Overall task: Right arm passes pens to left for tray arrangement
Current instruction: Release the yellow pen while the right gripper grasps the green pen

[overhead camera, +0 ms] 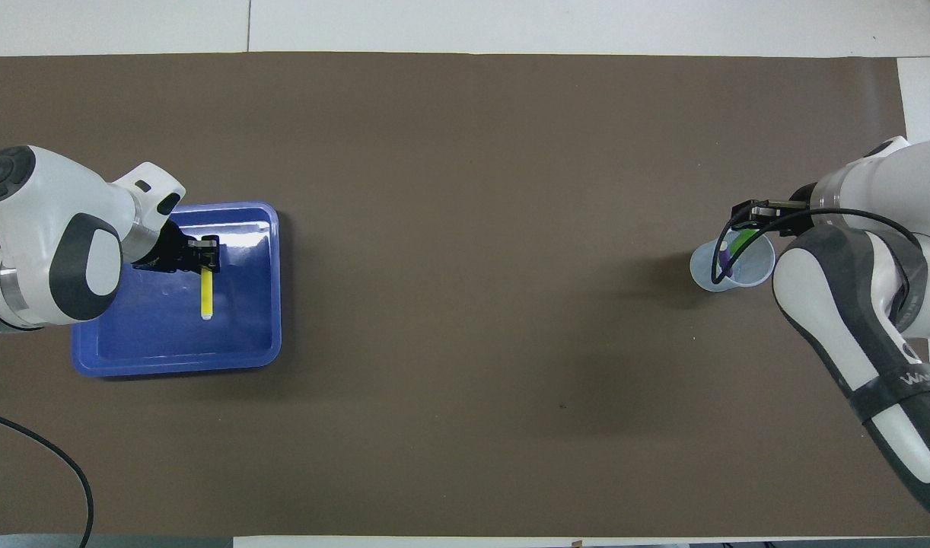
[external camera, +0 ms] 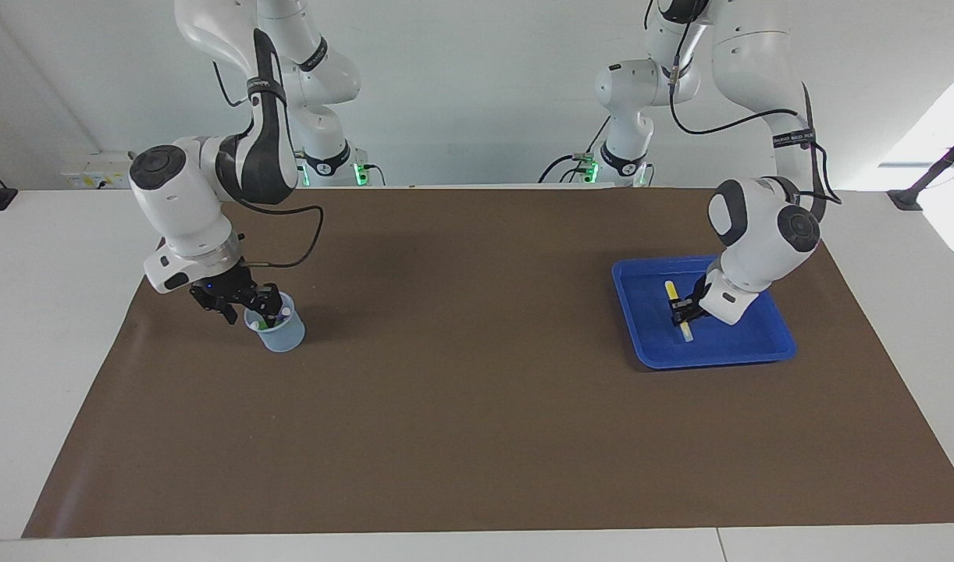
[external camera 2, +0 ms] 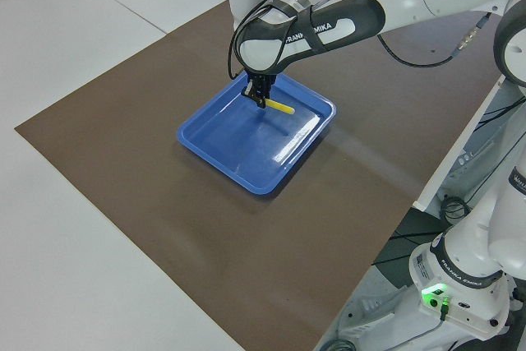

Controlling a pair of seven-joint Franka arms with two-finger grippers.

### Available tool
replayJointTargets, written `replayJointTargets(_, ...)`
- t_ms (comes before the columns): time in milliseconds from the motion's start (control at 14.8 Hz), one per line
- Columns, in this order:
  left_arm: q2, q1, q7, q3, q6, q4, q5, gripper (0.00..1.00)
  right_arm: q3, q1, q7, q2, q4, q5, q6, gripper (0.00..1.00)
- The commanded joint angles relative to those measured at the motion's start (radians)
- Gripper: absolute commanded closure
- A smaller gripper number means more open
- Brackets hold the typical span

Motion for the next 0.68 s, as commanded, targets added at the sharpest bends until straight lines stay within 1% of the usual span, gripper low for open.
replayJointTargets(0,0.001,-0.009,-0.010,0.004,0.012,-0.010,0.016,0.54,-0.006,-0.003,-0.012,-0.020,-0.055,0.040,0.051,0.29)
replayJointTargets(68,-0.002,-0.009,-0.010,0.005,0.017,-0.019,0.016,0.43,-0.006,-0.003,-0.010,-0.015,-0.055,0.064,0.056,0.30)
replayJointTargets(203,-0.004,-0.007,-0.010,0.005,0.018,-0.025,0.016,0.35,-0.006,-0.003,-0.010,-0.015,-0.055,0.069,0.060,0.32)
replayJointTargets(339,-0.004,-0.007,-0.010,0.004,0.018,-0.025,0.016,0.34,-0.006,-0.003,-0.010,-0.015,-0.055,0.071,0.065,0.39)
replayJointTargets(407,-0.004,-0.007,-0.010,0.004,0.020,-0.025,0.016,0.34,-0.006,-0.003,-0.010,-0.015,-0.055,0.072,0.063,0.48)
replayJointTargets(474,-0.004,-0.006,-0.010,0.004,0.018,-0.023,0.016,0.34,-0.006,-0.003,-0.010,-0.015,-0.055,0.071,0.063,0.64)
replayJointTargets(610,-0.004,-0.006,-0.010,0.004,0.018,-0.023,0.015,0.31,-0.006,-0.003,-0.012,-0.015,-0.055,0.071,0.062,1.00)
